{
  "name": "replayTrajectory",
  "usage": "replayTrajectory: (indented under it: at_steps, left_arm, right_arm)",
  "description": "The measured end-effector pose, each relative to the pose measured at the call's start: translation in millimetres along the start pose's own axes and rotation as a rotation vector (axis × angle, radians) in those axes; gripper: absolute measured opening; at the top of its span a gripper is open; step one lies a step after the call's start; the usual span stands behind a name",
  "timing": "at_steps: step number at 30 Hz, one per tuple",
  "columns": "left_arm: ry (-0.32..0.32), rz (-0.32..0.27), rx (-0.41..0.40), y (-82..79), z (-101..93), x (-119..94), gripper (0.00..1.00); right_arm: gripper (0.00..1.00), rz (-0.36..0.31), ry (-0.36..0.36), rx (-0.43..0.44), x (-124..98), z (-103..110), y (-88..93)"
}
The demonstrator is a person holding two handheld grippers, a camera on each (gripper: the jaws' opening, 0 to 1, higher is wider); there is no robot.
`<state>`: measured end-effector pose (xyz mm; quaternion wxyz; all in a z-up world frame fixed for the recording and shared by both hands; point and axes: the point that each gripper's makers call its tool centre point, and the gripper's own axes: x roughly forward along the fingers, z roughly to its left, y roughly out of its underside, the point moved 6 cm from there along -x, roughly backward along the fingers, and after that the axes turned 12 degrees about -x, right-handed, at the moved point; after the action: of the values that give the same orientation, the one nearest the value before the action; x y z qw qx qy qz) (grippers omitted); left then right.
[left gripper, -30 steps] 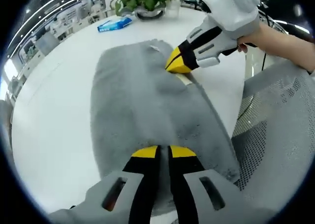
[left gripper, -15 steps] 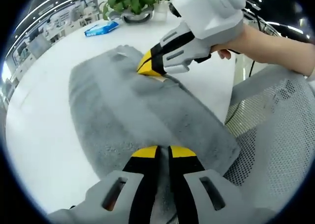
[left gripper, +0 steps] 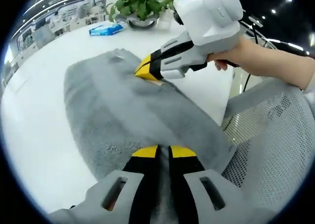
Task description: Open the folded towel by lifting each exposed corner and separating the folded layers until the towel lies flat within the target outline without major curled edges
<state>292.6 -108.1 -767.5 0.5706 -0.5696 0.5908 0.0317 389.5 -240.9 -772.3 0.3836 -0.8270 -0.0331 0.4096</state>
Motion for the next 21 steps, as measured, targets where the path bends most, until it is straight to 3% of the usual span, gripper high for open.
replayTrajectory:
  at_steps: [7,12,13,16,17,19,21]
  left_arm:
    - [0.019,0.002,-0.024,-1.3,-0.2,0.4,0.07]
    - [0.018,0.009,-0.015,-5.2,0.1,-2.2,0.07]
    - [0.017,-0.003,-0.019,-7.7,0.6,-3.5,0.07]
    - [0.001,-0.176,-0.055,-31.4,5.8,-10.4,0.11]
    - [0.001,-0.206,-0.084,-35.3,8.0,-12.4,0.11]
    - [-0.014,-0.234,-0.154,-38.9,15.1,-16.8,0.11]
    - [-0.063,-0.222,-0.157,-35.8,24.3,-18.6,0.11]
  right_arm:
    - [0.00,-0.001,-0.009,0.041,-3.4,-1.4,-1.1]
    - [0.11,-0.016,-0.053,0.293,-17.1,-1.4,1.7]
    - [0.14,-0.012,-0.062,0.346,-19.2,-1.1,3.2]
    - [0.20,-0.003,-0.106,0.475,-24.6,2.1,7.7]
    - [0.20,0.001,-0.125,0.503,-24.8,3.9,8.9]
    - [0.19,0.012,-0.123,0.506,-23.7,3.6,11.9]
    - [0.19,0.009,-0.123,0.512,-22.3,3.7,11.4]
